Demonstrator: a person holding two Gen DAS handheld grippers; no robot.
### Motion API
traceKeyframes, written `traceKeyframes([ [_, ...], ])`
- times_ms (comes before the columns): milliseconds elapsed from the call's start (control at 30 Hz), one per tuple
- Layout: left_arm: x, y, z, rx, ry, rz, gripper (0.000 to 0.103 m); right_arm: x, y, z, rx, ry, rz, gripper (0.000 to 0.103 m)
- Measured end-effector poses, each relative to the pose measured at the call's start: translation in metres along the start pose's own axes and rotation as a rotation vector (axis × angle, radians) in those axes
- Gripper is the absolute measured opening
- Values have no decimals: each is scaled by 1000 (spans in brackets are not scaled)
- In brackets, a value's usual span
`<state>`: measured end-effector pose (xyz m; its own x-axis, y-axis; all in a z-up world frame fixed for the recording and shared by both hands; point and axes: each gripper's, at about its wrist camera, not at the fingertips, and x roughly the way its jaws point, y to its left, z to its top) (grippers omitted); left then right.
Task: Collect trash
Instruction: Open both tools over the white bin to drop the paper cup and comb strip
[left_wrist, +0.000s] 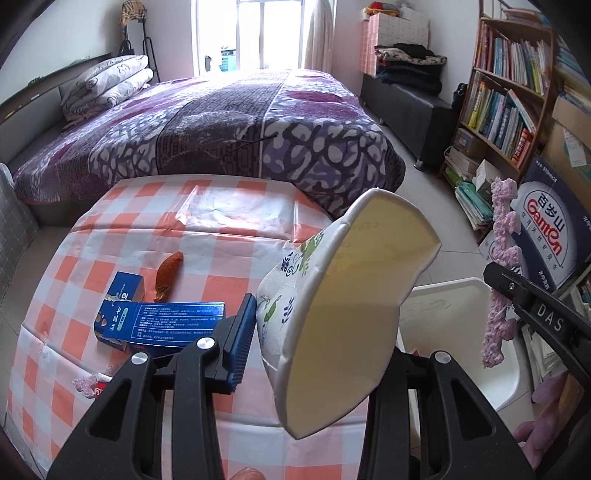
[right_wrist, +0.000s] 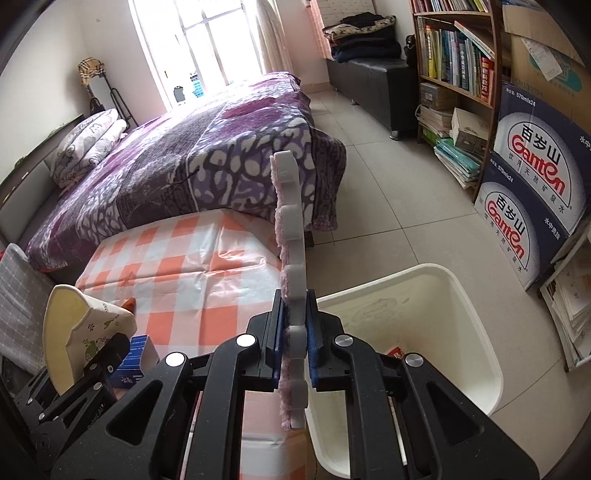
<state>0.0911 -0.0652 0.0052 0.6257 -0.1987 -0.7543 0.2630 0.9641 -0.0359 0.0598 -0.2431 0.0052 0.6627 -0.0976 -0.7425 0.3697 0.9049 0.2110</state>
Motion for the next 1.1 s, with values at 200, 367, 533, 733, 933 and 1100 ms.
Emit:
traceKeyframes([
  [200,2,-27,-4,42,18,-45,39,-6,-31,2,84,-21,-82,53],
  [367,3,-50,-7,66,35,-87,39,-14,-56,5,132,-50,-115,56],
  [533,2,-76,-12,114,39,-116,39,-19,-83,8,196,-49,-138,59],
  [733,4,-104,-16,145,66,-175,39,-25,-110,11,282,-53,-149,62],
  [933,7,-131,-18,160,94,-238,39,-32,-137,15,376,-62,-155,64],
  [1100,11,-150,-15,152,125,-317,40,-40,-150,17,424,-87,-164,67],
])
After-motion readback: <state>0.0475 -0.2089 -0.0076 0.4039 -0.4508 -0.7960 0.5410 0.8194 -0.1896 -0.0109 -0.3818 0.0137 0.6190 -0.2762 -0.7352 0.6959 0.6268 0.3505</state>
